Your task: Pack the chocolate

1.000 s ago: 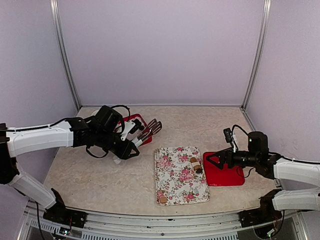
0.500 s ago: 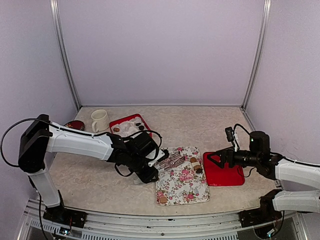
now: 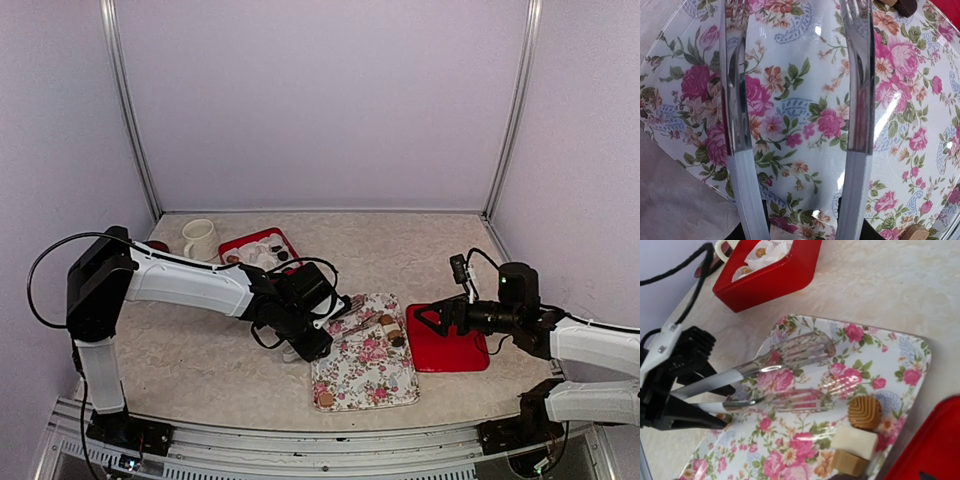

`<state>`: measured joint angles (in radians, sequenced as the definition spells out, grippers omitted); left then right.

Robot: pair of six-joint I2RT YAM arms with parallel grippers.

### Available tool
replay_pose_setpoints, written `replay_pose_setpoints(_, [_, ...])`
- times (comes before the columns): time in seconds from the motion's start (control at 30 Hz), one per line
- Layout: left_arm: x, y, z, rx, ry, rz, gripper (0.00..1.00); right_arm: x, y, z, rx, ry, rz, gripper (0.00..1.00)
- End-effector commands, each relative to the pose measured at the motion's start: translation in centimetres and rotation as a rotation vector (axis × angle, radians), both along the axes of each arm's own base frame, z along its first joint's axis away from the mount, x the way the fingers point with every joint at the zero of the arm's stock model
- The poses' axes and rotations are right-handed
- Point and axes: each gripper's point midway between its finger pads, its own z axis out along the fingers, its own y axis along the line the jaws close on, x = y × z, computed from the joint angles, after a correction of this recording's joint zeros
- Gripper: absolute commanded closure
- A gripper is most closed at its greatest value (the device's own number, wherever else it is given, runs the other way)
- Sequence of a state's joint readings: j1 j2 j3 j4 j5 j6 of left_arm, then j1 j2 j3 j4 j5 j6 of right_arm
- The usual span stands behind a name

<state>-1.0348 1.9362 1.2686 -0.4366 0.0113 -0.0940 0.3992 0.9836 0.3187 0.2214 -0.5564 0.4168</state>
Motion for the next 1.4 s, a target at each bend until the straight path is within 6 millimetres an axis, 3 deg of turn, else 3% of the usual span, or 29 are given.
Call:
replay_pose_setpoints(0.0, [0.8, 0.0, 0.0, 0.016, -0.020, -0.004, 0.54, 0.1, 0.2, 0.2, -0.004, -0.002, 0.000, 0.00])
replay_pose_setpoints(0.4, [1.8, 1.5, 0.3, 0.044, -0.029, 0.007, 0.47, 0.2, 0.2, -0.1, -0.008, 0.003, 0.000, 0.00])
replay_pose_setpoints(0.67, [1.7, 1.7, 3.0, -0.014, -0.057, 0.000, 0.40, 0.3, -0.4, 0.5, -0.010, 0.000, -0.025, 0.00])
replay_pose_setpoints(0.83, [1.8, 1.3, 5.8, -0.091, -0.091, 0.005, 0.24, 1.5, -4.2, 0.0, -0.066, 0.073, -0.206, 0.00])
replay_pose_setpoints(1.0, [2.3, 1.6, 7.7, -0.157, -0.123, 0.038, 0.16, 2.3, -9.1, -0.2, -0.211, 0.127, -0.453, 0.00])
replay_pose_setpoints(1.1, [3.0, 2.0, 8.6, -0.196, -0.137, 0.073, 0.13, 2.5, -10.6, 0.0, -0.228, 0.172, -0.557, 0.02])
replay_pose_setpoints(1.3, [4.5, 3.0, 10.3, -0.295, -0.140, 0.142, 0.07, 2.7, -14.8, -2.2, -0.359, 0.323, -0.812, 0.08])
replay_pose_setpoints(1.37, [4.8, 3.1, 10.8, -0.329, -0.148, 0.156, 0.05, 2.6, -15.7, -3.1, -0.401, 0.360, -0.861, 0.16])
